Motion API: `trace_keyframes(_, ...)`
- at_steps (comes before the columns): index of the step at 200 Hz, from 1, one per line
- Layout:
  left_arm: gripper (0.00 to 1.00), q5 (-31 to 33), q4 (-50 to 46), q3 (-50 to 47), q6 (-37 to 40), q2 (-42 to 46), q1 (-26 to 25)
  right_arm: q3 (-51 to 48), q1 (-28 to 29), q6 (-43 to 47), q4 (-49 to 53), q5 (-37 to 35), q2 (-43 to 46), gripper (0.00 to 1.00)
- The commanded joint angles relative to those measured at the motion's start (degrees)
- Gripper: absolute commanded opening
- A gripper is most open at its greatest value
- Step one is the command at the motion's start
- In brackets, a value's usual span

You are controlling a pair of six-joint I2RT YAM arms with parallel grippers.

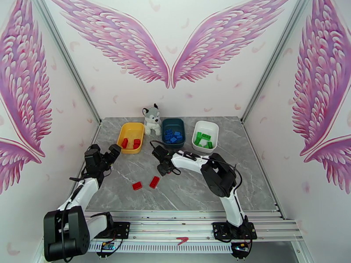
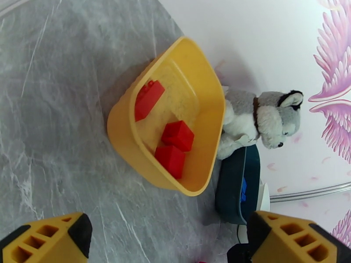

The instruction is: Sort the legos into containers by color

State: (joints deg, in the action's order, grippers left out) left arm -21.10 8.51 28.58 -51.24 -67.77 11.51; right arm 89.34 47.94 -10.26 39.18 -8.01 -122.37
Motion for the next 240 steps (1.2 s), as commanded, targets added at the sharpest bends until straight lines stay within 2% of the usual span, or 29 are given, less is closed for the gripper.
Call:
trace_keyframes(1,0.99,-1.77,4.58,-0.79,-1.01,0.76,0.05,2.86,-0.3,-0.41,-0.64,0.63,-1.79,0.49)
trace_keyframes(86,0.99,-0.7,2.56,-1.42,1.36,6.86,0.01,15.93,-0.33,-4.87,0.22,2.87,-6.14,0.31)
trace_keyframes(124,0.99,-0.3,2.13,-1.29,1.67,6.95,0.09,22.5,-0.56,-7.74,-3.39,4.22,-7.68,0.31)
trace_keyframes(179,0.99,0.53,1.51,-1.42,1.78,6.69,0.25,36.54,-2.48,-14.87,-11.54,14.33,-15.09,0.32)
trace_keyframes(209,0.99,0.8,1.34,-1.33,2.27,5.94,0.28,45.53,-4.44,-19.99,-15.04,18.38,-20.5,0.38)
trace_keyframes(240,0.99,1.24,0.59,-1.0,3.12,5.64,0.19,52.86,-6.35,-21.53,-14.59,21.22,-23.97,0.6)
